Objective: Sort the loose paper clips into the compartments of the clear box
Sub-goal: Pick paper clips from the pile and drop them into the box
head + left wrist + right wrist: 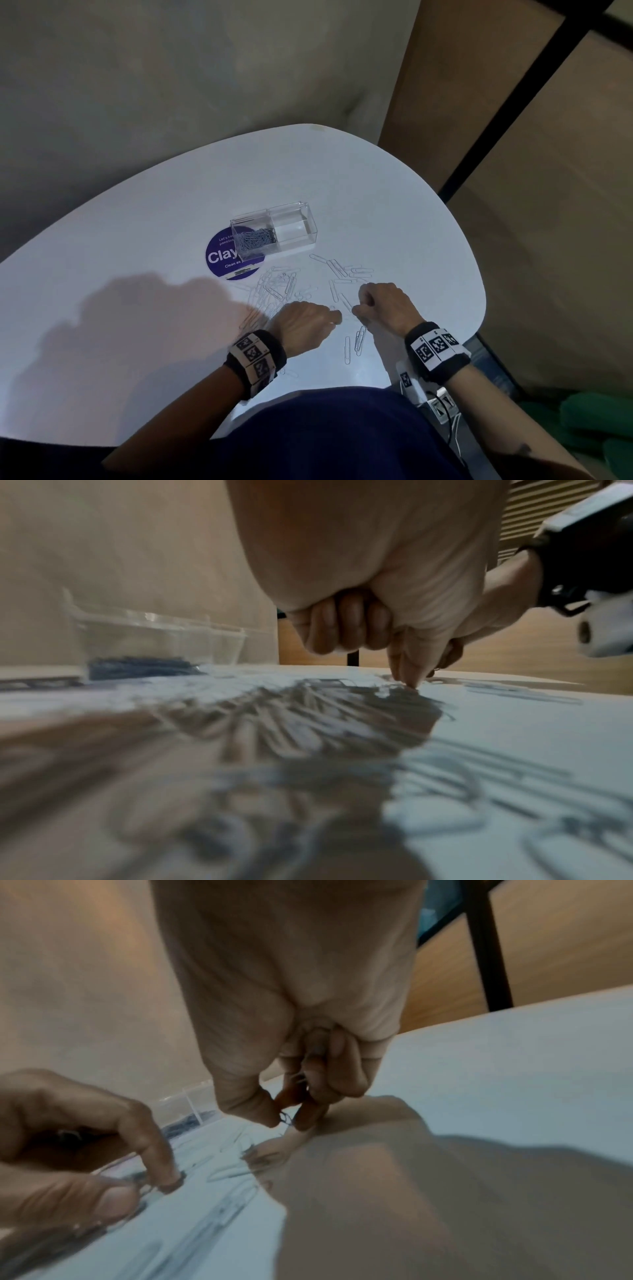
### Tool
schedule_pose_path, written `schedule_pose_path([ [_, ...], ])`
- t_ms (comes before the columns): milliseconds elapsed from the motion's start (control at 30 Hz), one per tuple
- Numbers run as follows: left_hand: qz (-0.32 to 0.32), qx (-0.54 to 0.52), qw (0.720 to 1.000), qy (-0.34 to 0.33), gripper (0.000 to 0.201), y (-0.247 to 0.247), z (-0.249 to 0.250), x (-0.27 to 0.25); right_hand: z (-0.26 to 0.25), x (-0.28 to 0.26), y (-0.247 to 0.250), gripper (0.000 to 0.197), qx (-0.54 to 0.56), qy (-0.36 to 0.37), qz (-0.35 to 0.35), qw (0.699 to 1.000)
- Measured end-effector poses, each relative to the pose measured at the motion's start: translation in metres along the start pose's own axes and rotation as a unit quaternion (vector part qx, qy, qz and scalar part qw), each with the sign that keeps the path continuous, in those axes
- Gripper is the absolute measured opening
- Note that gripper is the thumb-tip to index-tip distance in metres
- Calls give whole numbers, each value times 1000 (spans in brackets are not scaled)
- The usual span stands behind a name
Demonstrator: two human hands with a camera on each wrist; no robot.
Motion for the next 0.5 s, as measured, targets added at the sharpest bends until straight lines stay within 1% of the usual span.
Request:
schedule_pose_path([
  [67,9,-5,1000,27,28,5,-8,-4,4,-1,0,27,70,-2,26,997],
  [100,16,-6,999,29,30,7,-9,-6,6,-1,1,28,107,-5,38,994],
  [167,22,5,1000,-2,33,8,-4,-6,7,-1,3,26,180,-24,46,982],
  [233,10,20,999,-41,36,8,9,-4,6,0,4,20,242,-47,43,968],
  [300,-8,24,998,-65,38,6,21,-3,4,-1,6,8,311,-77,38,947],
  [333,-14,27,997,-68,38,4,24,-2,2,-3,9,8,350,-83,29,933],
  [400,-14,33,998,-45,40,4,22,-1,-1,-8,14,18,417,-84,-2,905],
  [500,-4,19,1000,11,40,9,11,-4,-1,-14,22,10,496,-94,-61,861],
])
Point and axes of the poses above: each hand's wrist, its own x-axis towards the middle knuckle, its own y-axis out of the back of the hand, z = x × y, the point moved 1 cm from there along x, towards the middle knuckle, and after that the axes turned 3 degrees about z, right-handed, at the moved point
